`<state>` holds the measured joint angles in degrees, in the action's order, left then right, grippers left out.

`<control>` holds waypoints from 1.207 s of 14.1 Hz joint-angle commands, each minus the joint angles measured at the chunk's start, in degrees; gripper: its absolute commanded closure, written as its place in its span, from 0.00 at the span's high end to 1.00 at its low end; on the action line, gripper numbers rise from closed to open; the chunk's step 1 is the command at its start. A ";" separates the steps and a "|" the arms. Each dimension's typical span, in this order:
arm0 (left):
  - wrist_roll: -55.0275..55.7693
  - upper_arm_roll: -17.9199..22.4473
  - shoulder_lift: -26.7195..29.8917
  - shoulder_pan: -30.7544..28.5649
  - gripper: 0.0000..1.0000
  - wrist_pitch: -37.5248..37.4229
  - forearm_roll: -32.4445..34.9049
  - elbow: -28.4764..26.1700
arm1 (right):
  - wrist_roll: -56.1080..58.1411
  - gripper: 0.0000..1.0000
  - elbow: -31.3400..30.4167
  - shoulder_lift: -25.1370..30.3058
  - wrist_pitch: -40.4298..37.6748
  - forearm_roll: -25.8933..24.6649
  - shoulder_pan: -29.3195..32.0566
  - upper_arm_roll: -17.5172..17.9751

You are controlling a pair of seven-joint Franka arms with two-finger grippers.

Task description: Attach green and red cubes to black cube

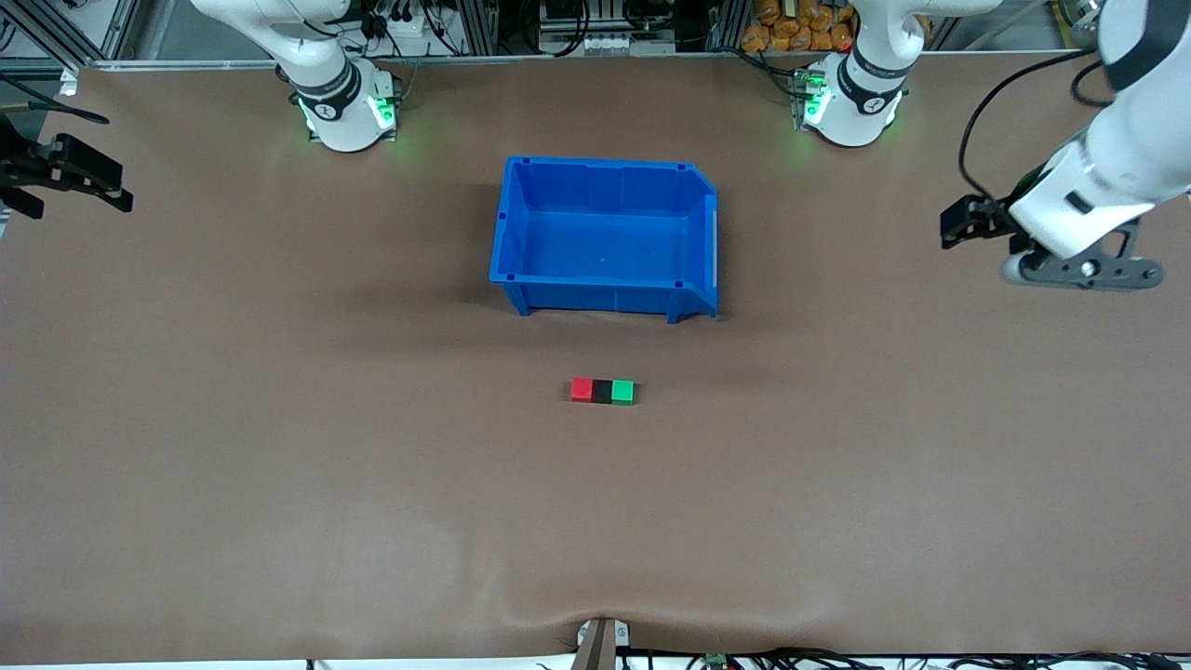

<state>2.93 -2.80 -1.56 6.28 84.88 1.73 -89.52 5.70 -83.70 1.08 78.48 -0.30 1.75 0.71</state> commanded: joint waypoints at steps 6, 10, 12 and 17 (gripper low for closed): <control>-1.87 -0.63 -0.11 -1.36 0.83 -2.35 0.55 3.30 | 0.37 1.00 0.73 -0.20 -0.69 -1.02 -0.08 0.17; -2.22 -0.54 -0.28 -1.45 0.83 -2.26 0.64 3.30 | 0.37 1.00 0.73 -0.20 -0.69 -1.02 -0.08 0.17; -6.24 -0.19 0.07 -1.62 0.83 -2.26 1.25 3.13 | 0.37 1.00 0.73 -0.20 -0.69 -0.93 -0.17 0.17; -7.32 -0.37 -0.02 -1.80 0.83 -2.00 3.10 3.13 | 0.37 1.00 0.73 -0.20 -0.69 -0.93 -0.17 0.17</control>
<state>-3.38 -2.76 -1.60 4.71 83.64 3.58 -87.28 5.70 -83.70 1.08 78.45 -0.30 1.75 0.72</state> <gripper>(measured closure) 0.167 0.000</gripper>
